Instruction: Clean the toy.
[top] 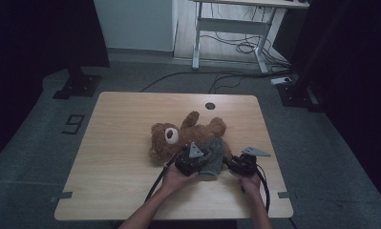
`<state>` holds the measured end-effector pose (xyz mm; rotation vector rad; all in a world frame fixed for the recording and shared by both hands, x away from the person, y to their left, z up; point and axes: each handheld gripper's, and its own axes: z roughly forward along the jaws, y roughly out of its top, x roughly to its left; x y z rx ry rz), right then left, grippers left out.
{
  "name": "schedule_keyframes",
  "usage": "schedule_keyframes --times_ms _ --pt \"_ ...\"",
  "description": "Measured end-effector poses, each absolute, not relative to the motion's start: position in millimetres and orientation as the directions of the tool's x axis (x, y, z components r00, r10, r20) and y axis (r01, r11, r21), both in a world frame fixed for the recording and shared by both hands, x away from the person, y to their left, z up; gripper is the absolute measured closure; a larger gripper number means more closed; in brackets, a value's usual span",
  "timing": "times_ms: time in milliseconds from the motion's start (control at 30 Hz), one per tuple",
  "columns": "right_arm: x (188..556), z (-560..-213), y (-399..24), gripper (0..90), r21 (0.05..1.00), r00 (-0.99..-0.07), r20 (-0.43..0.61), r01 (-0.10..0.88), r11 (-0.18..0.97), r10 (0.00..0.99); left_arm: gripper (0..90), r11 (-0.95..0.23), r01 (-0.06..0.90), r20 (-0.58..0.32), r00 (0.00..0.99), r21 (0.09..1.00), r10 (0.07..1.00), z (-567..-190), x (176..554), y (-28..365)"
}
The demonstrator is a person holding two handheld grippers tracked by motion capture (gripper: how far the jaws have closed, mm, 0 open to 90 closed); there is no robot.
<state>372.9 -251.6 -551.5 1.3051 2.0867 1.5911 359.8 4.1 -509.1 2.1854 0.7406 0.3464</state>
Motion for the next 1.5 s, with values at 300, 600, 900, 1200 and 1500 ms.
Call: schedule_keyframes --times_ms 300,600,900,1200,1500 --pt "374 -552 -253 66.2 0.859 -0.593 0.332 0.511 0.023 0.733 71.7 -0.467 0.451 -0.058 0.763 0.761 0.643 -516 354 41" --pt "374 -552 -253 66.1 0.859 -0.596 0.325 0.512 0.036 0.735 71.7 -0.407 0.473 -0.119 0.753 0.781 0.647 -521 344 70" --pt "374 -552 -252 66.1 0.857 -0.591 0.332 0.514 0.027 0.735 71.5 -0.420 0.399 -0.087 0.802 0.815 0.591 -485 356 18" --pt "373 -552 -254 66.2 0.850 -0.582 0.329 0.525 0.036 0.744 71.6 -0.440 0.456 -0.117 0.785 0.773 0.609 -502 371 -3" --pt "373 -553 -254 66.2 0.850 -0.583 0.329 0.525 0.036 0.743 71.6 -0.468 0.513 -0.129 0.761 0.720 0.636 -528 369 7"
